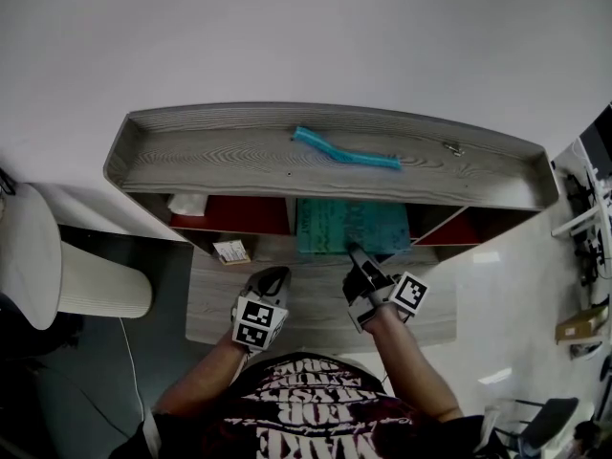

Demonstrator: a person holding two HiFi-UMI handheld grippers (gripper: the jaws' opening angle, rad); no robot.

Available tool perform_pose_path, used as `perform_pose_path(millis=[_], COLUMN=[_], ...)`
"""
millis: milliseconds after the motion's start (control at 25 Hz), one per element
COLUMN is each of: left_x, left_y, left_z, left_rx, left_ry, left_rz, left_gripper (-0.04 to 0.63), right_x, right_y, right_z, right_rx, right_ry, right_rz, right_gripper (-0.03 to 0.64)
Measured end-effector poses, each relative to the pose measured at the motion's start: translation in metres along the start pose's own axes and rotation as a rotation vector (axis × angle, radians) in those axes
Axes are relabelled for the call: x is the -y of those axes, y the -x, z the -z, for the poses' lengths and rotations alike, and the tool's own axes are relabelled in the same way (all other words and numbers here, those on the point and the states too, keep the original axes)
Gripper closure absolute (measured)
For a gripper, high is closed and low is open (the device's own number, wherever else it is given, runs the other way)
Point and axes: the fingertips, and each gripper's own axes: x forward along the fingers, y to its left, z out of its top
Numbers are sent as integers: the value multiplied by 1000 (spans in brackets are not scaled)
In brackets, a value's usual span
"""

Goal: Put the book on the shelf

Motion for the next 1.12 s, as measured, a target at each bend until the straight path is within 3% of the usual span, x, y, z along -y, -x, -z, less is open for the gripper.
perform_pose_path(millis=[320, 400, 520, 680, 800, 920, 1120], left_x=[5, 8, 13, 21, 28, 36, 55], left_y=[6, 8, 14, 25, 35, 48, 69], left_z=[3, 3, 0, -6, -15, -25, -50], left_rx=[6, 11, 18, 54, 107, 165, 265], left_ry=[12, 14, 23, 36, 41, 48, 30], left_rz=[-12, -18, -31, -49, -60, -73, -85], left_gripper=[591, 591, 591, 591, 591, 591, 591], right_x=[2, -4, -15, -17, -26, -41, -65], right_y=[-5, -5, -3, 18, 38, 61, 100], right_z=[0, 1, 9, 26, 31, 32, 18], right_rx=[-7, -15, -68, -137, -162, -163, -59], right_ry=[43, 94, 173, 255, 405, 641, 1016], right_rz=[10, 12, -5, 23, 8, 25, 87], right_gripper=[430, 421, 354, 354, 384, 446, 585])
